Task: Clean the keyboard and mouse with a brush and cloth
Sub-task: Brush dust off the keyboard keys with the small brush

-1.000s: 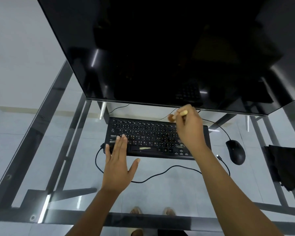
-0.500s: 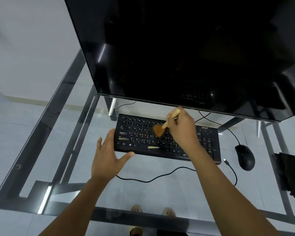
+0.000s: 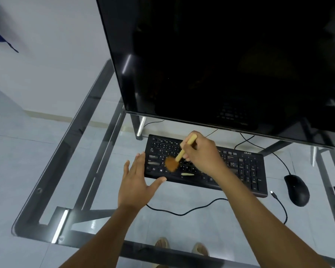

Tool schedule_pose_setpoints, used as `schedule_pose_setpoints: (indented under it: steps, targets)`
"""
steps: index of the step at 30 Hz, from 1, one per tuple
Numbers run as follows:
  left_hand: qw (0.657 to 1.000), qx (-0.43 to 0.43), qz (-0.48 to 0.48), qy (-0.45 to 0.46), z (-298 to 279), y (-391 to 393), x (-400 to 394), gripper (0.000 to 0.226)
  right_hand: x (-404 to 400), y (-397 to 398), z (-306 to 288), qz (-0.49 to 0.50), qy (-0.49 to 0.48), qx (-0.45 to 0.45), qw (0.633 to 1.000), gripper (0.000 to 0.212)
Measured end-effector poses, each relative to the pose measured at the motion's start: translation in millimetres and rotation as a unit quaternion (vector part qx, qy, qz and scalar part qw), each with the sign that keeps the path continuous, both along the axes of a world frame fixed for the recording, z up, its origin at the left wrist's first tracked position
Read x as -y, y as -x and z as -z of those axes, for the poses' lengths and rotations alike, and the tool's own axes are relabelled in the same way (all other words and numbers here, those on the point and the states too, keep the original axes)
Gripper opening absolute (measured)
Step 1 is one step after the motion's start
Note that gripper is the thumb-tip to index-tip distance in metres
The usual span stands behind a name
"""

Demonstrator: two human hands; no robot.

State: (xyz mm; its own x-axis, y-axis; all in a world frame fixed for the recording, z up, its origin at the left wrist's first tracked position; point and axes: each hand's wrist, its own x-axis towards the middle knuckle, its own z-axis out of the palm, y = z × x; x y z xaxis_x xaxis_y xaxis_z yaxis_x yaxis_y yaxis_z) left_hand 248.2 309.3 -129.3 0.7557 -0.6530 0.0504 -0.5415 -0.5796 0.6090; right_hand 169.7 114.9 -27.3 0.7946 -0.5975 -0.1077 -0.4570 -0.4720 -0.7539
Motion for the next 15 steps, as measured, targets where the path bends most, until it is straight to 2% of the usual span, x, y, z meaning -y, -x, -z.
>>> schedule_pose_setpoints:
  steps: [3,4,6,8,11,13,15]
  targets:
    - [1.000,0.004,0.000,0.006,-0.9,0.4,0.8,0.094,2.4,-8.2,0.4,0.066,0.094,0.060,0.992,0.008]
    - [1.000,0.006,0.000,0.004,-0.3,0.1,1.1,0.094,3.9,-11.3,1.9,0.071,0.074,0.082,0.991,0.007]
    - [1.000,0.008,-0.001,-0.002,-0.1,-0.3,0.8,0.095,0.8,-18.6,0.8,0.040,-0.005,0.064,0.997,0.008]
    - [1.000,0.010,0.006,-0.001,-0.9,-0.2,0.6,0.097,0.0,-25.1,1.4,0.015,0.010,0.010,1.000,0.008]
    - [1.000,0.013,0.019,-0.002,-1.7,0.3,1.9,0.095,4.8,-35.0,-4.3,0.067,0.083,0.067,0.992,0.004]
    - [1.000,0.014,0.021,-0.008,-0.8,-0.4,1.6,0.094,0.9,-41.6,-4.9,0.051,0.031,0.078,0.995,0.004]
    - [1.000,0.014,0.019,-0.014,-0.1,-0.8,0.9,0.095,-8.8,-46.1,-2.3,-0.001,0.019,0.039,0.999,0.004]
